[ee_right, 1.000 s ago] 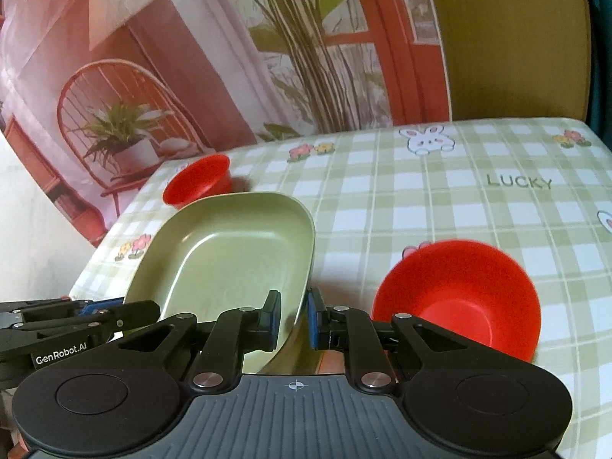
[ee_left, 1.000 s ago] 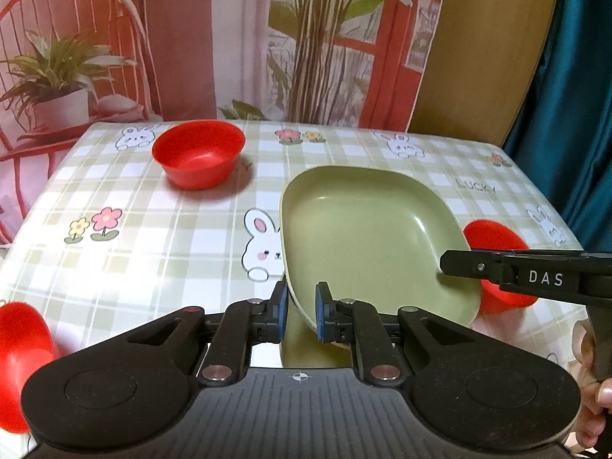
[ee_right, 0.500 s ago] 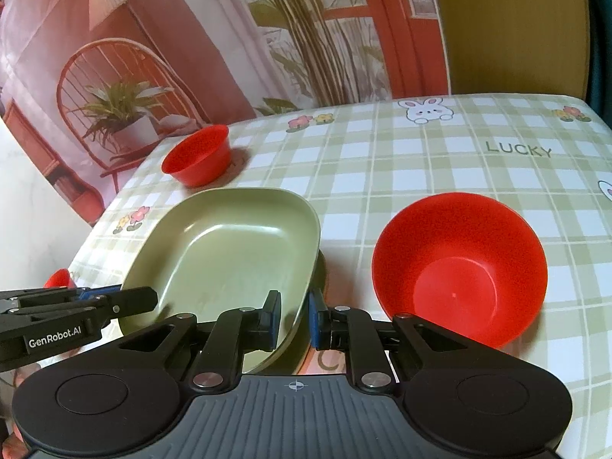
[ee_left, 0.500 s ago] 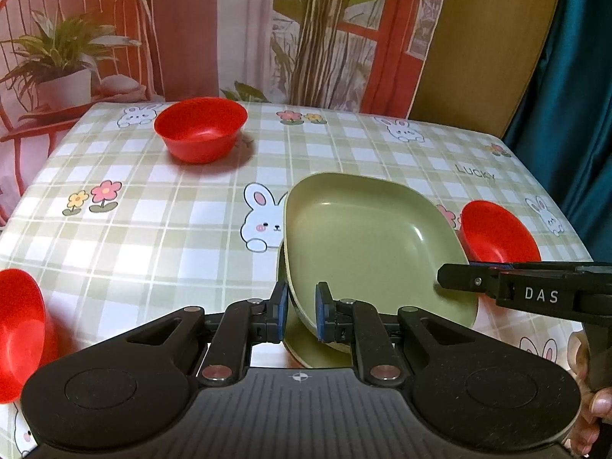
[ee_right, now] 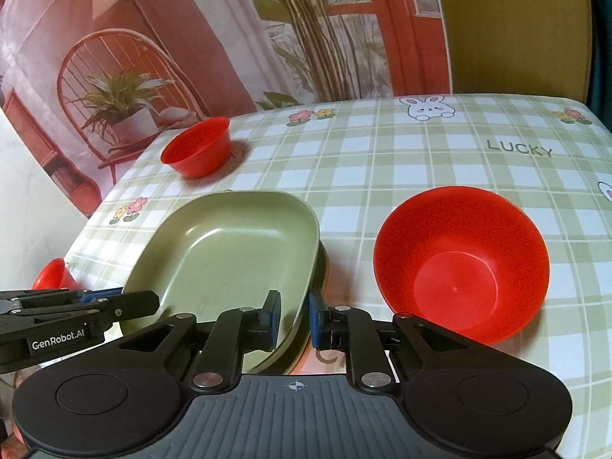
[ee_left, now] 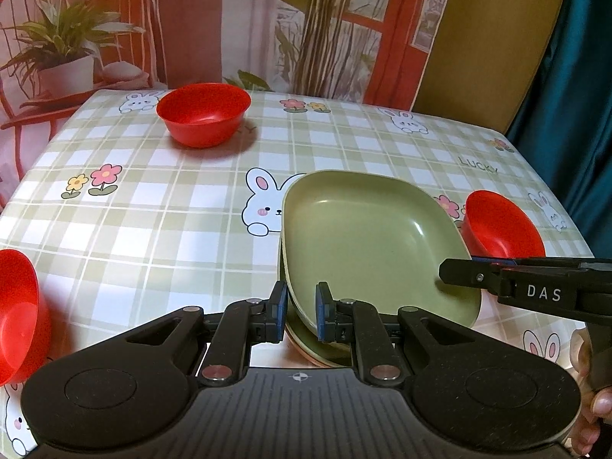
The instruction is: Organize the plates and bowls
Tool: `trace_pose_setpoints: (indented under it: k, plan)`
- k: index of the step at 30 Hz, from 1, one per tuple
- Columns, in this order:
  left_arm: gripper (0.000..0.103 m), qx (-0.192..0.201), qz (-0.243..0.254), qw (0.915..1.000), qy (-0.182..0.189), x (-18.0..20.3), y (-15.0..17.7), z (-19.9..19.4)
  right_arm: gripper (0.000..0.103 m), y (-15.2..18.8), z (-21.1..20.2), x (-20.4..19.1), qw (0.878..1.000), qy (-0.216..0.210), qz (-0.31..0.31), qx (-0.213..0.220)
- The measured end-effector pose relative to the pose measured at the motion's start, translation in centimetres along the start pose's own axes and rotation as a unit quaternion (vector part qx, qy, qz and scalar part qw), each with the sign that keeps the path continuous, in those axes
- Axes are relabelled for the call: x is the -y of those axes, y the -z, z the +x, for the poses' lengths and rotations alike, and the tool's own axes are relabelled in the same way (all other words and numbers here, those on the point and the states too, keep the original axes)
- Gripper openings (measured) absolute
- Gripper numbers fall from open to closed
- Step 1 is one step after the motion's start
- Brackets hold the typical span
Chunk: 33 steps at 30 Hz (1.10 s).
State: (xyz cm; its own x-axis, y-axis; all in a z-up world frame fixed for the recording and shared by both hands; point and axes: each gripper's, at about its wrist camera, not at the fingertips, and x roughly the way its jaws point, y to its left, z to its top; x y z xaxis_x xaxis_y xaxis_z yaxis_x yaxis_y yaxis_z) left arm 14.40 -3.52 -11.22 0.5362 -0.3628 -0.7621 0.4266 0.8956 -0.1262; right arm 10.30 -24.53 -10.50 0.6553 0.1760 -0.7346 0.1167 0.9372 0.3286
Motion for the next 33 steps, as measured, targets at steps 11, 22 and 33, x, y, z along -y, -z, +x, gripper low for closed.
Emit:
trace_pose_setpoints:
  k: [11,22,33]
  plan:
    - [0.021,-0.002,-0.008,0.9999,0.007,-0.16,0.13,-0.09,0.018,0.00,0.03,-0.13,1.000,-0.003,-0.010,0.000]
    - [0.021,-0.002,-0.009,0.9999,0.008,-0.25,0.16,-0.04,0.020,0.03,-0.05,-0.22,1.000,-0.003,-0.012,0.000]
    - [0.025,-0.005,-0.021,0.9997,0.009,-0.39,0.09,0.06,0.023,-0.04,-0.28,0.27,1.000,-0.001,-0.002,0.005]
